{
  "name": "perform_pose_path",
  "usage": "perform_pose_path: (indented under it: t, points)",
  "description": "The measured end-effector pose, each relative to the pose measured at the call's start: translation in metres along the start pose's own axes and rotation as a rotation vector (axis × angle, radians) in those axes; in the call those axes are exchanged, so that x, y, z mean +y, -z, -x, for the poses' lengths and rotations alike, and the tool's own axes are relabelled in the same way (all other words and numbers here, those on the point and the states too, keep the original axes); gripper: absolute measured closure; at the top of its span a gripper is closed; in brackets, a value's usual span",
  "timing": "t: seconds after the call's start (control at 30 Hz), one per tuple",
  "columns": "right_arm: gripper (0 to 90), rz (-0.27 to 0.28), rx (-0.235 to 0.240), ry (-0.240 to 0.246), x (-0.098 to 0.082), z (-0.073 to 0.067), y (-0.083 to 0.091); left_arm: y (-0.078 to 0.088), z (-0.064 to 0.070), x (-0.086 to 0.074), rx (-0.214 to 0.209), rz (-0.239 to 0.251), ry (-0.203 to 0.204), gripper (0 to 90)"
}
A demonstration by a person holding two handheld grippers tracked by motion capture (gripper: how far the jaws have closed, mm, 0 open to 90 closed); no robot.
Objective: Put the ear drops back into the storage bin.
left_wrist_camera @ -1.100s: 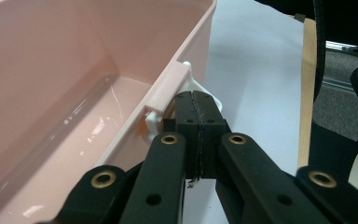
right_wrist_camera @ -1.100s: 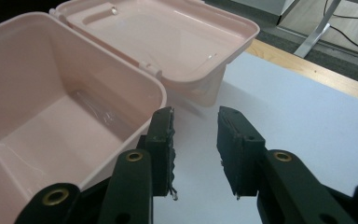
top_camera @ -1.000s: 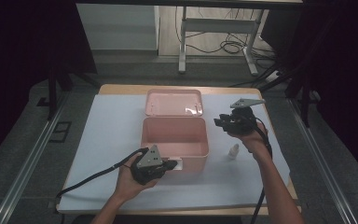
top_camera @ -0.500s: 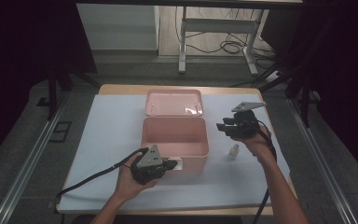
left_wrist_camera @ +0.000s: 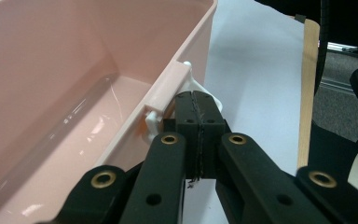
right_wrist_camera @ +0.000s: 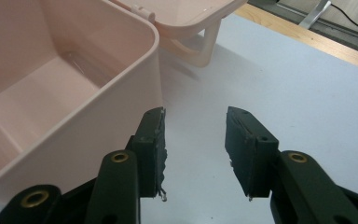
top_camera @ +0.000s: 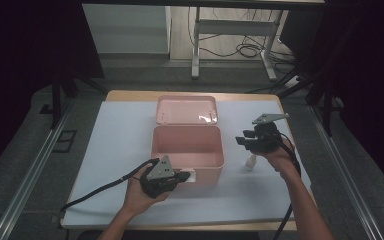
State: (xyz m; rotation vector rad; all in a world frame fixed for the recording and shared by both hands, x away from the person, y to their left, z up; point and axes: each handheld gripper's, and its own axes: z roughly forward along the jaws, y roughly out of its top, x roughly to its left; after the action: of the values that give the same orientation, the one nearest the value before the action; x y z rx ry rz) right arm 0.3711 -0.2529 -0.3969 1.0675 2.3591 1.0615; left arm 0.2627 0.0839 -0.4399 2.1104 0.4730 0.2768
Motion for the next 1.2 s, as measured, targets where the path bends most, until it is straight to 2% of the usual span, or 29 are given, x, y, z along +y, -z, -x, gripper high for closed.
perform_pose_path:
  t: [0.47,0.83,1.2]
  points:
    - [53.6,-0.039,-0.013,0.012,-0.009,0.001,0.01,0.0,0.0,0.0,-0.001,0.001,0.003,90.0]
    - [51.4,-0.112,-0.017,0.01,-0.02,0.006,0.015,0.0,0.0,0.0,-0.002,0.001,0.003,90.0]
    - [48.8,-0.23,-0.015,0.005,-0.03,0.011,-0.001,0.0,0.0,0.0,-0.002,0.003,0.004,90.0]
